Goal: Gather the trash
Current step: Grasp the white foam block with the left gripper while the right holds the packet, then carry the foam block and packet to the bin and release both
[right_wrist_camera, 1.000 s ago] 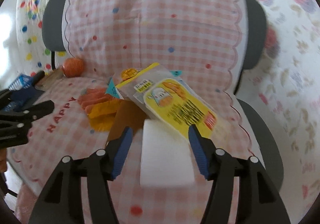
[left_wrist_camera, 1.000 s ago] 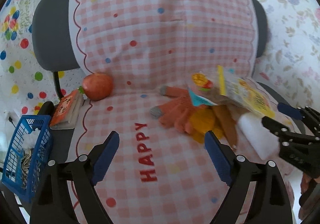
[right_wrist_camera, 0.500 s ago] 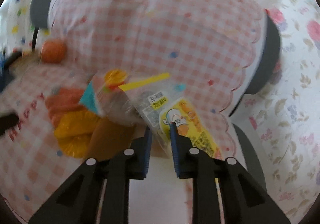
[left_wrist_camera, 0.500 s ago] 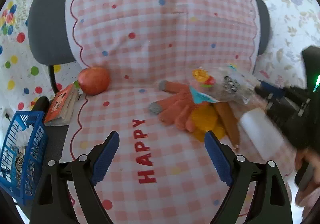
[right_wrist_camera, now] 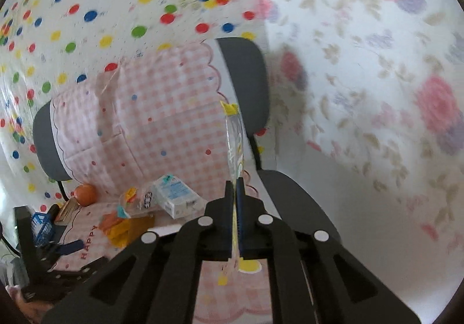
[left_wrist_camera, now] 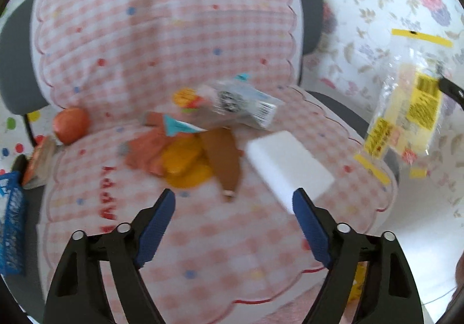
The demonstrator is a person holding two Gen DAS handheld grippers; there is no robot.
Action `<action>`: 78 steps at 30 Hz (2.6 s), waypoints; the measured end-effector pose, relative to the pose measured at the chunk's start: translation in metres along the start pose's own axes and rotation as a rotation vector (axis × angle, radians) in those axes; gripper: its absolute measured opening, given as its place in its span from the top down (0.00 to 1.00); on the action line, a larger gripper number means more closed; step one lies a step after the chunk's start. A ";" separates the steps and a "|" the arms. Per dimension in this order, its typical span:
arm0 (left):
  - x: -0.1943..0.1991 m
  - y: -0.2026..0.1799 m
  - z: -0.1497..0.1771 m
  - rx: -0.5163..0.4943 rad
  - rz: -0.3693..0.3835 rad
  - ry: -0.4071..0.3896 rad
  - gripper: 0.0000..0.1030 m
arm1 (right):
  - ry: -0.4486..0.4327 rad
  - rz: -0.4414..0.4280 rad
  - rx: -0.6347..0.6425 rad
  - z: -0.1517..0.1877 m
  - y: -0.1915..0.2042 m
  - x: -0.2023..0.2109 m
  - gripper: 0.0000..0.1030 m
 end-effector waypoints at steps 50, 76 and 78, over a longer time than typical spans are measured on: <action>0.076 -0.080 0.010 -0.054 0.143 -0.183 0.38 | -0.050 -0.064 -0.049 0.069 0.000 0.072 0.97; 0.123 -0.214 0.139 -0.339 0.461 -0.164 0.36 | 0.089 0.271 -0.075 0.212 -0.027 0.165 0.97; 0.121 -0.227 0.143 -0.362 0.472 -0.158 0.35 | 0.084 0.285 -0.093 0.218 -0.036 0.173 0.97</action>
Point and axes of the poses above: each gripper's, at about its wrist camera, not at the fingertips, and x roughly against the way its jaws point, y to its left, z to its underside, the point moved 10 cm from there along -x, roughly the way its jaws point, and after that the axes turned 15 degrees about -z, right-handed, at the moved point
